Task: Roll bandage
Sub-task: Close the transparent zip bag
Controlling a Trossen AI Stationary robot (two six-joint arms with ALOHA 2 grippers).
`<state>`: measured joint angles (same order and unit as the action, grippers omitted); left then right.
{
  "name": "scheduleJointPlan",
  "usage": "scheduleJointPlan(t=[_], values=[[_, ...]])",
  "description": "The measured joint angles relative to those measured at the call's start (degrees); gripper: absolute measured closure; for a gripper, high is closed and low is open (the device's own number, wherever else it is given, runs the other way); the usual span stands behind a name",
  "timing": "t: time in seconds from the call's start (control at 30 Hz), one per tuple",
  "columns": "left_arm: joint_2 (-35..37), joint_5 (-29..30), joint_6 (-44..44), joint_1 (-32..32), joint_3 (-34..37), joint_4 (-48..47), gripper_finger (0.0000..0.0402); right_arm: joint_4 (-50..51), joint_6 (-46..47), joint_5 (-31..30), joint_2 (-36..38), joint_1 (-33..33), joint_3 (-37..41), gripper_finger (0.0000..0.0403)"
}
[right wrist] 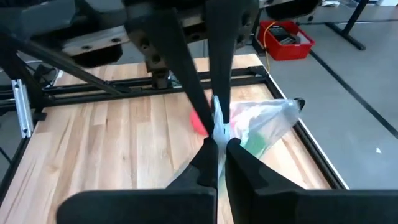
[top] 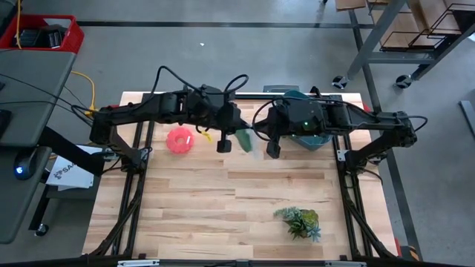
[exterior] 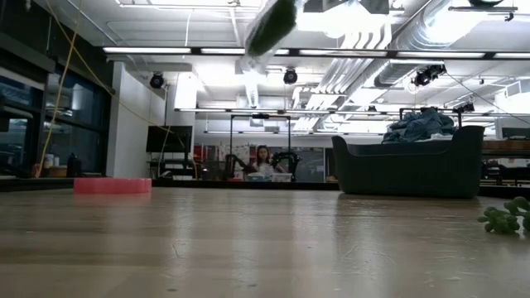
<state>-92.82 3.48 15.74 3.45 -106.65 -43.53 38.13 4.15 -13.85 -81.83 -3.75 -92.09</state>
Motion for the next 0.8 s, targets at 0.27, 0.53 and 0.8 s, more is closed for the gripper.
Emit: scheduleJointPlan(t=[0.27, 0.53, 0.8], values=[[0.1, -0.9, -0.7, 3.3, -0.2, 0.3, 0.0401, 1.1, 1.3, 4.8, -0.1, -0.3, 0.2, 0.0399], [-0.1, -1.1, -3.7, 6.0, -0.3, 0.2, 0.0401, 0.4, 2.0, 4.9, 0.3, -1.2, 0.2, 0.0401], [-0.2, -2.2, -3.6, 4.3, -0.2, -1.0, 0.0401, -5.8, 1.5, 1.9, 1.1, 0.3, 0.1, 0.0359]])
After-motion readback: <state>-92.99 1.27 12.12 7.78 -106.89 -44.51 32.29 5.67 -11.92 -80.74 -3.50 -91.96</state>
